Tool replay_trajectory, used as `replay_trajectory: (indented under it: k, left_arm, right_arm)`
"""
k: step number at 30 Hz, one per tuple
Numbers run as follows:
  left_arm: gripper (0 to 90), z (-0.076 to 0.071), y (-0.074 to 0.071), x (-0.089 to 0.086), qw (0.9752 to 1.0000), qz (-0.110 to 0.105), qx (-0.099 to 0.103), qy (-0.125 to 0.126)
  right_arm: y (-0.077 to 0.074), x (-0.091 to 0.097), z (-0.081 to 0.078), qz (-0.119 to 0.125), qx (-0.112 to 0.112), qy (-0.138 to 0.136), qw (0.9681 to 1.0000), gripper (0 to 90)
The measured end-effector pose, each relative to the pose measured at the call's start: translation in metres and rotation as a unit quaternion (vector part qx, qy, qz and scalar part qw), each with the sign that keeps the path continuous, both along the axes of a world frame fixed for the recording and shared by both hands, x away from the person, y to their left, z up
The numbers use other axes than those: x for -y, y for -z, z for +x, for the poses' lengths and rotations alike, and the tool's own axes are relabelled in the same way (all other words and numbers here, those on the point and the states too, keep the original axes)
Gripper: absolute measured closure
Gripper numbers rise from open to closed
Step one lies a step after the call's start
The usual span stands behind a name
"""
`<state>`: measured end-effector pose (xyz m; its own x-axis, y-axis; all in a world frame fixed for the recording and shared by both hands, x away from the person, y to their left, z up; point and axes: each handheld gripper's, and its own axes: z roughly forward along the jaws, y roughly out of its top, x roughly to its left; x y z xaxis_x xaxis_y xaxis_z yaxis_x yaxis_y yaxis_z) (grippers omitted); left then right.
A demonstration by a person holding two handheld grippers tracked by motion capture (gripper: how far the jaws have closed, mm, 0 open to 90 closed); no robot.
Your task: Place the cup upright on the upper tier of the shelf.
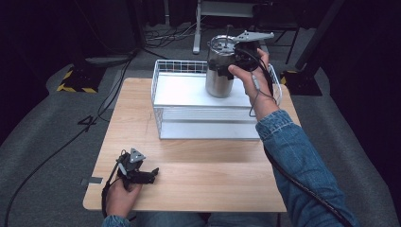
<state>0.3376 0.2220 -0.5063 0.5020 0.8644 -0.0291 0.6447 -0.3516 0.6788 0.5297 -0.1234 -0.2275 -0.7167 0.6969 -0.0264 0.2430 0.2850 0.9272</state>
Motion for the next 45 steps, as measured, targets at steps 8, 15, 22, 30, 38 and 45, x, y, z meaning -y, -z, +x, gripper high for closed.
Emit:
replay_trajectory:
  k: [8,15,22,30,38,45]
  left_arm:
    - [5.5,0.000,0.000,0.000,1.0000,0.000,0.000,0.000]
    - [5.5,0.000,0.000,0.000,1.0000,0.000,0.000,-0.001]
    - [5.5,0.000,0.000,0.000,1.0000,0.000,0.000,-0.001]
    - [5.5,0.000,0.000,0.000,1.0000,0.000,0.000,-0.001]
    - [5.5,0.000,0.000,0.000,1.0000,0.000,0.000,-0.001]
    - [5.5,0.000,0.000,0.000,1.0000,0.000,0.000,-0.001]
  right_arm:
    - [0.006,0.000,0.004,0.007,-0.007,0.001,1.0000,3.7]
    - [0.010,-0.002,0.005,-0.001,-0.011,0.001,0.9999,3.7]
    - [0.012,-0.001,0.007,0.001,-0.016,0.003,0.9999,3.6]
    - [0.014,0.003,0.009,0.010,-0.016,-0.006,0.9998,3.4]
    - [0.014,0.004,0.011,0.013,-0.020,-0.011,0.9996,3.2]
    - [0.016,0.002,0.011,0.019,-0.029,0.001,0.9994,0.9]
